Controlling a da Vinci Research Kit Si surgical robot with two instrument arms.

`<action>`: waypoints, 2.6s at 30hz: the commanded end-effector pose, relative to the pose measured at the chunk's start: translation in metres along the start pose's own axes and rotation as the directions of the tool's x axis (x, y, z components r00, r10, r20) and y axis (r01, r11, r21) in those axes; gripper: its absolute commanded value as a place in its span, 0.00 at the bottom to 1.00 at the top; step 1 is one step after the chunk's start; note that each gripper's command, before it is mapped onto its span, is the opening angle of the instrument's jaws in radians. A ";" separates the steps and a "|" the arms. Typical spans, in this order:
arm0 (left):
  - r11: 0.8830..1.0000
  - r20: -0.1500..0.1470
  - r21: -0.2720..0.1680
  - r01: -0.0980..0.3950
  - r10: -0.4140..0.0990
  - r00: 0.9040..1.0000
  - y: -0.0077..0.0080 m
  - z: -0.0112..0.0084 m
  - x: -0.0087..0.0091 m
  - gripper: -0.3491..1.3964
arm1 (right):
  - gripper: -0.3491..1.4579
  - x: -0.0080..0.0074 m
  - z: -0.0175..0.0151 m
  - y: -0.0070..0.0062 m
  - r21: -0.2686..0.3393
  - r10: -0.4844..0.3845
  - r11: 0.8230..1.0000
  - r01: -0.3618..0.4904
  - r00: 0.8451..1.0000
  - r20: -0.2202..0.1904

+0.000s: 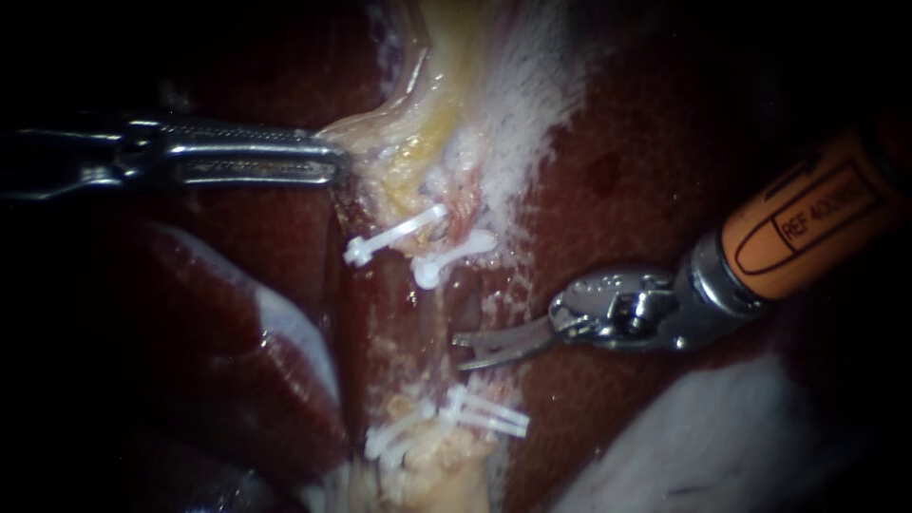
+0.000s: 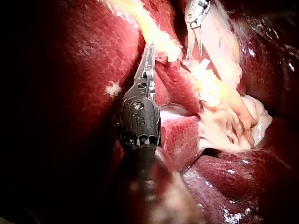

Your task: Go back from the cut right tube

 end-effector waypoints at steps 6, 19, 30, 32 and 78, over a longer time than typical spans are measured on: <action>1.000 0.000 0.000 0.000 0.000 1.000 0.0000 -0.0001 0.0000 0.00 | 0.62 -0.0001 -0.0012 0.0001 -0.013 -0.026 1.000 0.026 1.000 -0.011; 1.000 0.000 0.001 0.000 0.000 1.000 0.0000 -0.0002 0.0001 0.00 | 0.84 -0.0001 -0.0057 -0.0001 -0.077 -0.187 0.979 0.189 0.982 0.023; 1.000 0.000 0.002 -0.001 0.001 1.000 0.0000 -0.0003 0.0001 0.00 | 0.97 0.0017 -0.0107 0.0007 -0.149 -0.374 0.915 0.375 0.927 0.036; 1.000 0.000 0.002 -0.001 0.001 1.000 0.0000 -0.0003 0.0001 0.00 | 0.98 0.0022 -0.0114 0.0008 -0.162 -0.395 0.904 0.396 0.918 0.041; 0.995 -0.103 0.096 -0.007 0.017 0.995 -0.0045 0.0059 0.0061 0.00 | 0.98 0.0028 -0.0130 0.0004 -0.180 -0.459 0.869 0.462 0.886 0.057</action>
